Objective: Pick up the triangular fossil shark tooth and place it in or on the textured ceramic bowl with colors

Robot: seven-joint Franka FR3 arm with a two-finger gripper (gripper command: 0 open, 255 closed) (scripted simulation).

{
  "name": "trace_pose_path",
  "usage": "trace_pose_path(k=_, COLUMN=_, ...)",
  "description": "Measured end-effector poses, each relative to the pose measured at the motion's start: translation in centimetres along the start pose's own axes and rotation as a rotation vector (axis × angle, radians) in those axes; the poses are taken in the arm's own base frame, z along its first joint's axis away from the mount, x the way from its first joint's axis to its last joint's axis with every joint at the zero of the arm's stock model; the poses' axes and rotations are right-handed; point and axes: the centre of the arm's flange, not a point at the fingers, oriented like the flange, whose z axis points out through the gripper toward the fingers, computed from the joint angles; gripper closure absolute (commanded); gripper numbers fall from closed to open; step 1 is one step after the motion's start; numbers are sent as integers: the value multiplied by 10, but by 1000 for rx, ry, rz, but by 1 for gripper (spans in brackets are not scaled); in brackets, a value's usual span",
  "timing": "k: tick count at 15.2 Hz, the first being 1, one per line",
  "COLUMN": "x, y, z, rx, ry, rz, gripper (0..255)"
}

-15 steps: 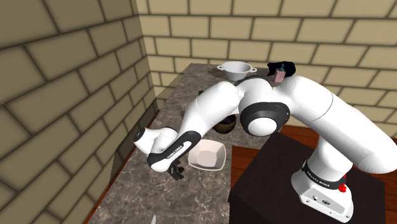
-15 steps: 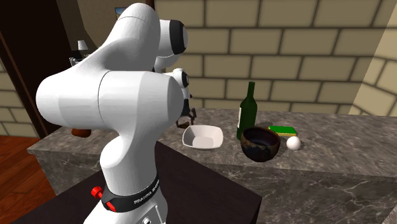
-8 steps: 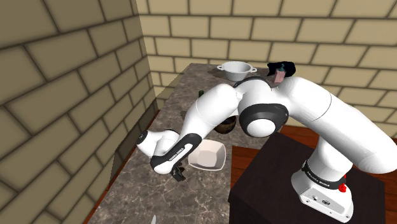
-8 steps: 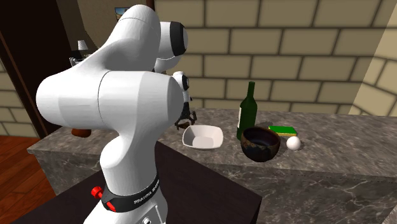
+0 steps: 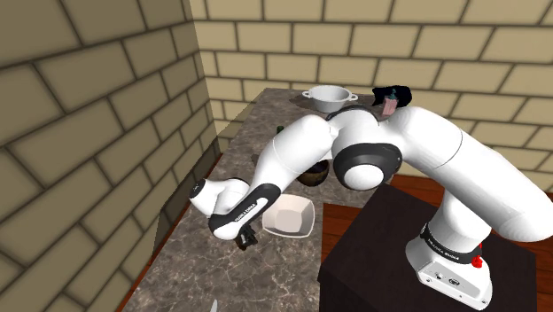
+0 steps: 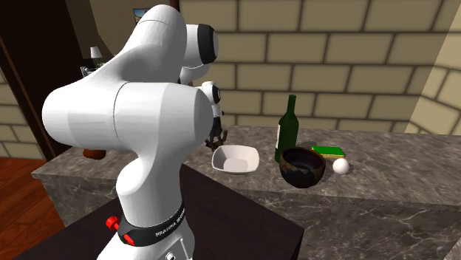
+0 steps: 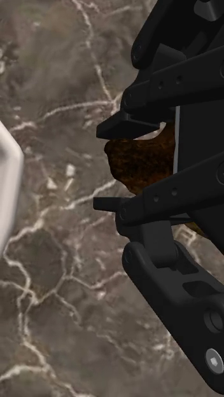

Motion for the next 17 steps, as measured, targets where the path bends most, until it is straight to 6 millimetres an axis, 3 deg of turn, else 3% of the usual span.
trace_pose_path(k=8, x=-4, y=-6, z=-3, rx=7, ry=-6, rz=-5, gripper=255)
trace_pose_path(k=17, x=-23, y=-9, z=-44, rx=9, ry=-8, rz=-7, gripper=255)
